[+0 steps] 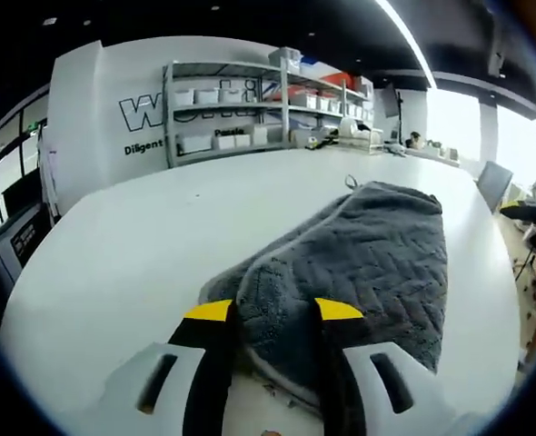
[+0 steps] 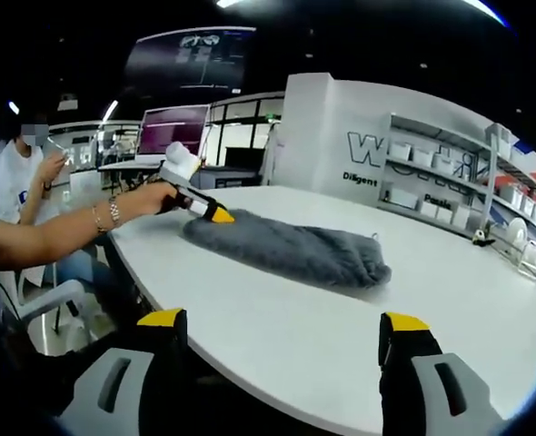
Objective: Open the folded towel by lifting each exposed corner and separating the folded layers until the towel lies flat within the target outline without major curled edges
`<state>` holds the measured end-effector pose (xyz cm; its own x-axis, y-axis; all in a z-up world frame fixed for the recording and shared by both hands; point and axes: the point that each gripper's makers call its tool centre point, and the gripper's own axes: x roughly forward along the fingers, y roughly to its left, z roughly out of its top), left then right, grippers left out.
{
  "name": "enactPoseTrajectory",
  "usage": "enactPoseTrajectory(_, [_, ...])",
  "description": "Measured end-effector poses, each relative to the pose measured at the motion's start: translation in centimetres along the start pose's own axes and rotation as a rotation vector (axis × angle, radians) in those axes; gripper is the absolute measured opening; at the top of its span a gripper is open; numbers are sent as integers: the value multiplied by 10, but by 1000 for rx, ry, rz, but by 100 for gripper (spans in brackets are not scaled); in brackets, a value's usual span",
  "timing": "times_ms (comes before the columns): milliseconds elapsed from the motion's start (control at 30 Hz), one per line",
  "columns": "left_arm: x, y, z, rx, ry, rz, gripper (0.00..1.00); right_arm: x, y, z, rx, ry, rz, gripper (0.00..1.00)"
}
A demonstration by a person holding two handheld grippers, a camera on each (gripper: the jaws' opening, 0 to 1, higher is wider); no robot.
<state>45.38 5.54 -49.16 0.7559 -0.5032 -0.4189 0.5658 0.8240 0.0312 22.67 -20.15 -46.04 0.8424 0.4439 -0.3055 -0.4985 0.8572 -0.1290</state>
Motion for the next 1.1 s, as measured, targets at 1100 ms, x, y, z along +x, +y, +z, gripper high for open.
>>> enactPoseTrajectory(1100, [-86,-134,65,596,-346,-225,5,-3,-6,-3,-4,29,-25,92])
